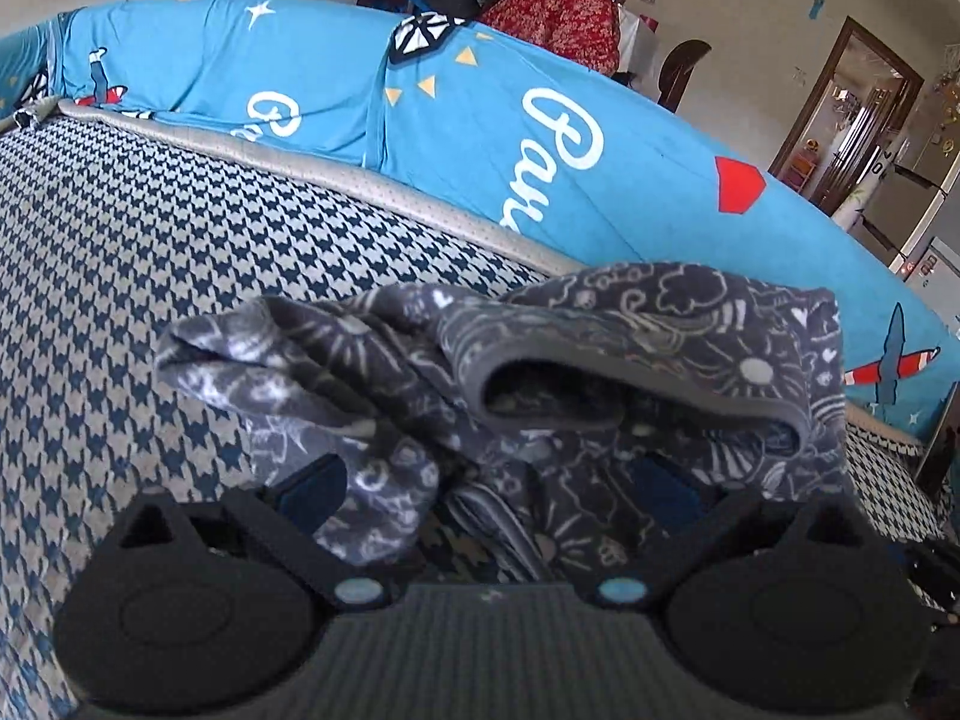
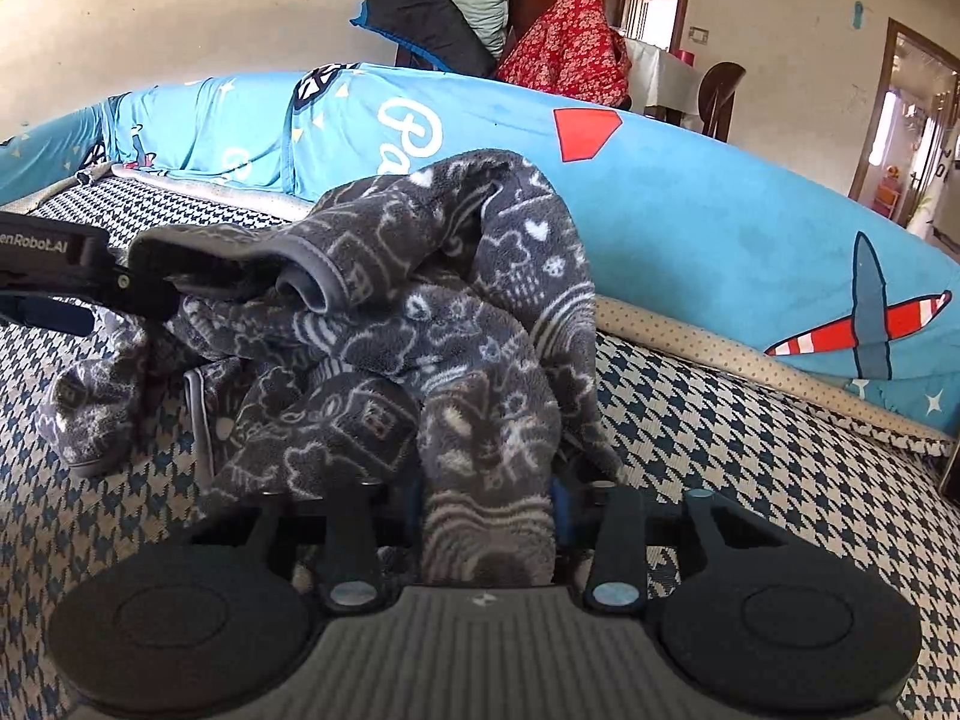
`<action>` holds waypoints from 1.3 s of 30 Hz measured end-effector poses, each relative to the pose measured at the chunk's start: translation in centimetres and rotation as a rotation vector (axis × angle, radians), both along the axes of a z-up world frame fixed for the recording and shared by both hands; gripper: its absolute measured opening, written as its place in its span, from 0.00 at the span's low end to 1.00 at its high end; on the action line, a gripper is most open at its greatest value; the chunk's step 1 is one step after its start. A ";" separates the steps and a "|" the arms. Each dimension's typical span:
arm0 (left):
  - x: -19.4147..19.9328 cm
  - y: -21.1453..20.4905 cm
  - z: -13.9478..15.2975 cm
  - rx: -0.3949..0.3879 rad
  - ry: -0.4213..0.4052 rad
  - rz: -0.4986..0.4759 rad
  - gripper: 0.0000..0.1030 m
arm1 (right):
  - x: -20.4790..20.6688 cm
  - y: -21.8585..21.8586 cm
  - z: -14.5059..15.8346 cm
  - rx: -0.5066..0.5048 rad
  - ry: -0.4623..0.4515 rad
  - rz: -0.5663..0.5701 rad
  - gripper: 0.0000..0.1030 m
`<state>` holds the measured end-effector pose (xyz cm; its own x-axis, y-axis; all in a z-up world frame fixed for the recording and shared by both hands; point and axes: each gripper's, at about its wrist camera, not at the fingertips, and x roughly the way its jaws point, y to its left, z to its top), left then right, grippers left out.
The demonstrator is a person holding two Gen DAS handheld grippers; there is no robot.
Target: Fold clothes
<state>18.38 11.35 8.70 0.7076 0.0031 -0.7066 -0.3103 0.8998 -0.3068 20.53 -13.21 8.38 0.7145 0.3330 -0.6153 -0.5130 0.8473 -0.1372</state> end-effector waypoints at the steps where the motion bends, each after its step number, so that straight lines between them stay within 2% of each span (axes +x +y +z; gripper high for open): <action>1: 0.2 -0.2 -0.1 -0.004 0.004 0.008 0.99 | -0.1 0.0 0.2 0.009 -0.006 -0.002 0.15; 4: 0.5 -0.3 0.0 -0.011 -0.011 0.061 0.99 | -0.4 -1.0 1.6 0.135 -0.013 0.006 0.14; 7: 0.6 0.0 0.6 -0.027 -0.041 0.111 1.00 | -1.5 -2.1 3.5 0.272 -0.019 0.104 0.14; 13: 1.2 0.3 0.9 -0.037 -0.053 0.155 1.00 | -3.9 -2.3 4.6 0.343 0.011 0.288 0.14; 19: 1.3 0.6 1.6 -0.056 -0.084 0.162 1.00 | -6.7 -0.5 3.7 0.273 0.027 0.432 0.14; 31: 1.0 0.8 3.1 -0.057 -0.136 0.122 1.00 | -11.9 3.0 0.2 0.121 0.124 0.727 0.14; 36: 0.6 1.1 3.7 -0.028 -0.165 0.122 1.00 | -13.3 3.4 -0.3 0.121 0.165 0.801 0.14; 39: 0.4 1.5 3.8 -0.033 -0.172 0.134 1.00 | -13.8 3.8 -0.7 0.093 0.156 0.822 0.16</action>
